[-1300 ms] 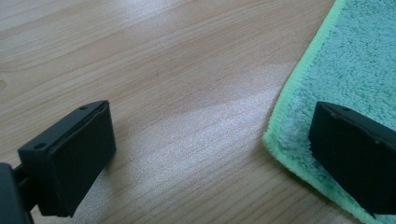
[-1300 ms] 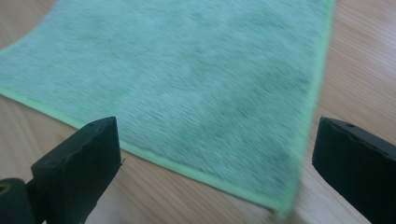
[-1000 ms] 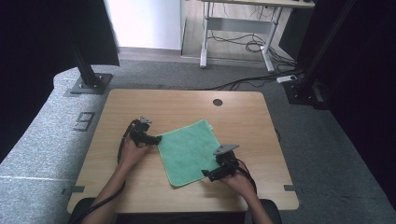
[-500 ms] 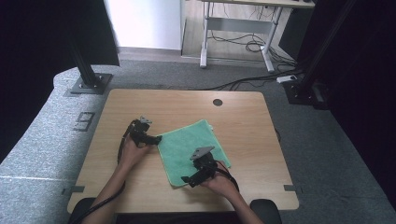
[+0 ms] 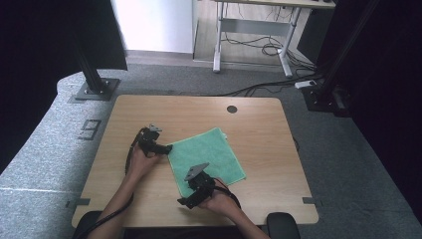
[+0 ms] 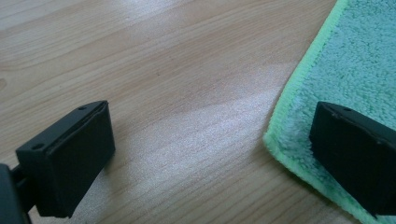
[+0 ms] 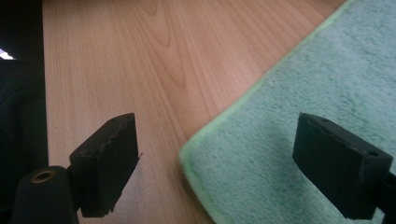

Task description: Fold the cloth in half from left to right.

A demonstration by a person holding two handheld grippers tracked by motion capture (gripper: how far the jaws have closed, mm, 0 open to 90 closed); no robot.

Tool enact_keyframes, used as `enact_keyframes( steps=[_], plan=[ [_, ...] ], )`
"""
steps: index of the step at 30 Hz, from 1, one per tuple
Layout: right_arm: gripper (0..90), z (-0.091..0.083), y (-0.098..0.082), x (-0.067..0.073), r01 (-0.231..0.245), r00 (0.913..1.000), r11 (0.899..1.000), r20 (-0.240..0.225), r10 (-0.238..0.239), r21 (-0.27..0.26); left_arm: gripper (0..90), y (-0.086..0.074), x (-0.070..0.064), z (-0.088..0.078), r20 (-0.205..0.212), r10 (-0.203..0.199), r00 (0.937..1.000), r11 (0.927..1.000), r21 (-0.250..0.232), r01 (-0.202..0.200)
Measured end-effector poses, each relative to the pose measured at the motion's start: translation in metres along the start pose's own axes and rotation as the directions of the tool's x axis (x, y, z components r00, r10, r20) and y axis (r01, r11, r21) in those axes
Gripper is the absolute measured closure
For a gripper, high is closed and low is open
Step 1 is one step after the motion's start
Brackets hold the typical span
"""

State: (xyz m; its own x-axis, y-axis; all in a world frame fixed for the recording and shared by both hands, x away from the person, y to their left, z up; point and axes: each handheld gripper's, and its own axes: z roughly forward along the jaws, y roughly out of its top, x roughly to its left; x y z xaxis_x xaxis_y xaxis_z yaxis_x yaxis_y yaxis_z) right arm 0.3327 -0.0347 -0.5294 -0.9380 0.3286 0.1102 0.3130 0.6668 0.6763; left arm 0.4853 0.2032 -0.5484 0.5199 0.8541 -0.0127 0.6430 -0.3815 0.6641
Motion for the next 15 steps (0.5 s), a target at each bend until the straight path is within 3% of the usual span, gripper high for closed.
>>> enact_keyframes(
  steps=[7,12,15],
  plan=[
    [40.5,0.005,-0.002,0.01,0.054,0.9981,0.998,-0.032,-0.052,0.045,0.5,0.0,0.0,0.0,0.001,0.0,1.0,1.0,0.0,0.0],
    [61.5,0.005,-0.003,0.013,0.091,0.9949,0.994,0.038,-0.093,0.066,2.0,-0.001,-0.001,-0.001,0.004,0.004,1.0,1.0,-0.006,-0.004],
    [72.9,0.005,-0.004,0.014,0.093,0.9932,0.994,0.065,-0.097,0.057,7.8,-0.002,-0.003,-0.003,0.018,0.017,0.9997,0.9996,-0.023,-0.016]
  ],
)
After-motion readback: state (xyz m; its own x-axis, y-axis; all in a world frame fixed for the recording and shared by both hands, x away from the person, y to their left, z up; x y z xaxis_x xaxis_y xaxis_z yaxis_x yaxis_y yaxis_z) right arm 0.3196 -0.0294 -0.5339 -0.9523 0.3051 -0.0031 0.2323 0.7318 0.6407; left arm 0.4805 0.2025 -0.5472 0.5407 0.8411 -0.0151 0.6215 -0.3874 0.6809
